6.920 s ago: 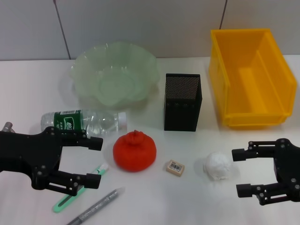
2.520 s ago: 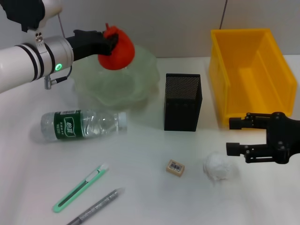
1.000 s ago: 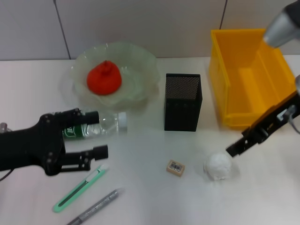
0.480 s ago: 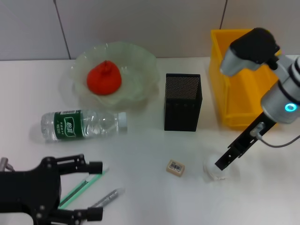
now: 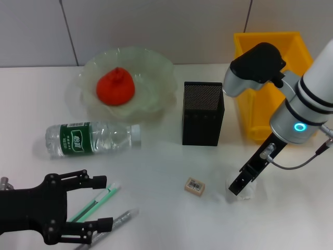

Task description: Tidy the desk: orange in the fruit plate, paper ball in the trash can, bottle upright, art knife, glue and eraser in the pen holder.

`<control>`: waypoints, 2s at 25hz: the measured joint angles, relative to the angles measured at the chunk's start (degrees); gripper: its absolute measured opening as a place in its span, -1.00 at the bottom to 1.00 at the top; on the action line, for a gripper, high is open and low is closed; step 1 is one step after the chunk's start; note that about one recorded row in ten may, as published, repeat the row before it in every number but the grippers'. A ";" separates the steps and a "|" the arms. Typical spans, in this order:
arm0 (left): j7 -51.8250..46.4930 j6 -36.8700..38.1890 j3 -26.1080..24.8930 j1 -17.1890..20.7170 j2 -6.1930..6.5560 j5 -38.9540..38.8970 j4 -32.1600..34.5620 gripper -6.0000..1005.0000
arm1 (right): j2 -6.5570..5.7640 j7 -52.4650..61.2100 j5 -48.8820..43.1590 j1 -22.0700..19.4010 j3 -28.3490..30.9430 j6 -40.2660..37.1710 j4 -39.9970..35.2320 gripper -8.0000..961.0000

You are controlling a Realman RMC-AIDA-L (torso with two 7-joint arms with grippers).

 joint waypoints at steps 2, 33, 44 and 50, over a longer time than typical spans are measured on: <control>0.04 -2.15 -0.09 0.14 -0.16 1.13 -0.37 0.71 | 0.00 0.64 0.00 0.25 -1.28 0.07 0.02 0.62; 0.69 -9.39 -1.72 0.26 0.11 1.13 -2.95 0.71 | -0.89 -0.14 -15.09 -3.82 11.25 -11.99 -32.74 -0.01; 0.27 -11.25 -1.72 -0.41 -1.34 0.77 -3.01 0.71 | -0.47 -5.25 -14.67 -6.48 10.86 9.82 -19.55 0.07; 0.21 -11.32 -2.48 -0.39 -1.56 0.73 -3.09 0.71 | -0.35 -7.87 -10.96 -8.78 10.94 11.68 -19.58 0.12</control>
